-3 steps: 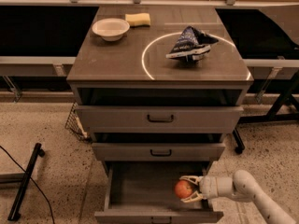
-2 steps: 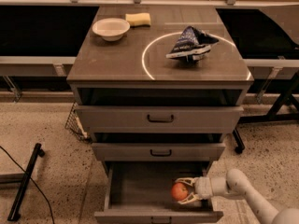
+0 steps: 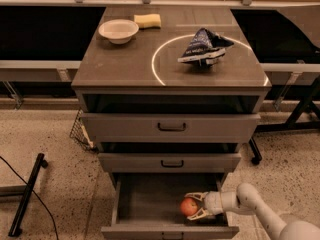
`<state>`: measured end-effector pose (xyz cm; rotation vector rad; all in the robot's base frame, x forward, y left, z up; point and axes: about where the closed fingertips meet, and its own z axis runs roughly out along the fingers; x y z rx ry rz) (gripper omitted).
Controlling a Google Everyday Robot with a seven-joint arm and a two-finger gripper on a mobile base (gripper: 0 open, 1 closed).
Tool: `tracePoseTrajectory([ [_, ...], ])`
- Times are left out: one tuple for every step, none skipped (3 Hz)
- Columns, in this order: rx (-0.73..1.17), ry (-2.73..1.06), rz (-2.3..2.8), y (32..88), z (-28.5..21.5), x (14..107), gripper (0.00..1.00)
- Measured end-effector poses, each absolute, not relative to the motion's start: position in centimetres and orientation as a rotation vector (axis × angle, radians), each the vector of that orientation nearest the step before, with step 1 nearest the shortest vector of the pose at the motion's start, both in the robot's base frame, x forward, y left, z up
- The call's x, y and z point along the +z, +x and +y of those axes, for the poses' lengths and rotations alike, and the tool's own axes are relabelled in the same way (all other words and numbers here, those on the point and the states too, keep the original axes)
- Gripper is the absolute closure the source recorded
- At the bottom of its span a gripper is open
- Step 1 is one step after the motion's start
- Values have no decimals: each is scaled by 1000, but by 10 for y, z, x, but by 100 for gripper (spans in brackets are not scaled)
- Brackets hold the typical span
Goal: Place apple into bottom drawer
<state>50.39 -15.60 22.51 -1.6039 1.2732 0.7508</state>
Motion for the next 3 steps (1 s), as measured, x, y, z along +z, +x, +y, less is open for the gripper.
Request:
tracePoseTrajectory([
  [731, -1607, 1284, 504, -152, 216, 51],
  [710, -1606, 1304, 504, -147, 208, 28],
  [712, -1586, 1316, 504, -143, 206, 0],
])
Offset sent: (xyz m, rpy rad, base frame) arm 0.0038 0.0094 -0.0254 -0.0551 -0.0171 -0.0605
